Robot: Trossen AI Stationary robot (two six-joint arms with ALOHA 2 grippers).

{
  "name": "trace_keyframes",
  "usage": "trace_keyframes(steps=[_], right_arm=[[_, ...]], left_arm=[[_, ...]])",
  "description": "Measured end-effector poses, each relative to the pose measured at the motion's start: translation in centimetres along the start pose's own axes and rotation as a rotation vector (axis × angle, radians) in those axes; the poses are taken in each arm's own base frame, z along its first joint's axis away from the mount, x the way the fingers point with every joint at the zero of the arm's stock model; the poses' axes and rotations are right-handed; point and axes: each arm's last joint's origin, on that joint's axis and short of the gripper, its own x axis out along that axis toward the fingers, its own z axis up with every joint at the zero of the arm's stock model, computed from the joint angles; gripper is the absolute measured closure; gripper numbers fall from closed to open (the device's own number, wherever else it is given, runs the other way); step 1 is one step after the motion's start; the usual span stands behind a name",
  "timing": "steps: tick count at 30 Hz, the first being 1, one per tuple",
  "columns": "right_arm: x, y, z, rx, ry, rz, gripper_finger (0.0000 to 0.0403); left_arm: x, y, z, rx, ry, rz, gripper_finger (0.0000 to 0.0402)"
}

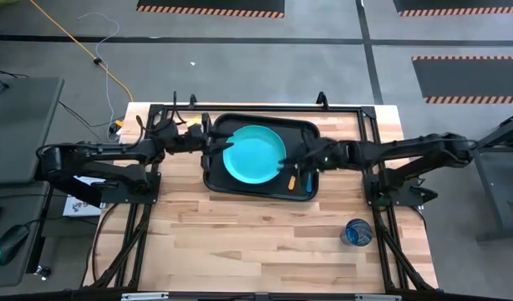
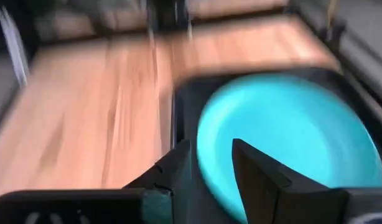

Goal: Pick and place plate/cup/fork/spoon on tray
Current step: Put the blue cup on the black tray to the top of the yellow spoon

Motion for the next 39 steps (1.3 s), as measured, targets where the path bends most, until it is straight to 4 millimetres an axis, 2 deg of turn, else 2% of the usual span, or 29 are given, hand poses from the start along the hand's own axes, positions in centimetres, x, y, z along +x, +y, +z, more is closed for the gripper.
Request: trace_keyframes(steps=[4,8,12,17,21,25,39], right_arm=[[-2.5,3.8,2.1,-0.022,0.313,-0.101,0.027],[-5.6,6.5,2.9,0.095,0.54,-0.26,0.0237],[-8.4,8.6,2.3,0.285,0.726,-0.372,0.0212],[-11.1,10.4,0.1,0.493,0.929,-0.511,0.0208],[-11.6,12.1,-1.9,0.569,1.014,-0.5,0.0208],[-11.7,12.9,-4.1,0.619,1.087,-0.545,0.0208],[-9.9,12.7,-10.1,0.605,1.23,-0.521,0.0208]], left_arm=[[0.0,-0.4,-0.1,0.029,0.018,-0.014,0.027],[0.0,-0.2,-0.1,0.042,0.017,0.016,0.027],[-0.1,-0.2,-0.1,0.042,0.017,0.021,0.027],[-0.1,-0.2,-0.1,0.051,0.017,0.021,0.027],[-0.1,-0.2,0.0,0.052,0.016,0.021,0.027],[-0.1,-0.2,0.0,0.052,0.016,0.021,0.027],[0.0,-0.2,0.0,0.051,0.016,0.021,0.027]])
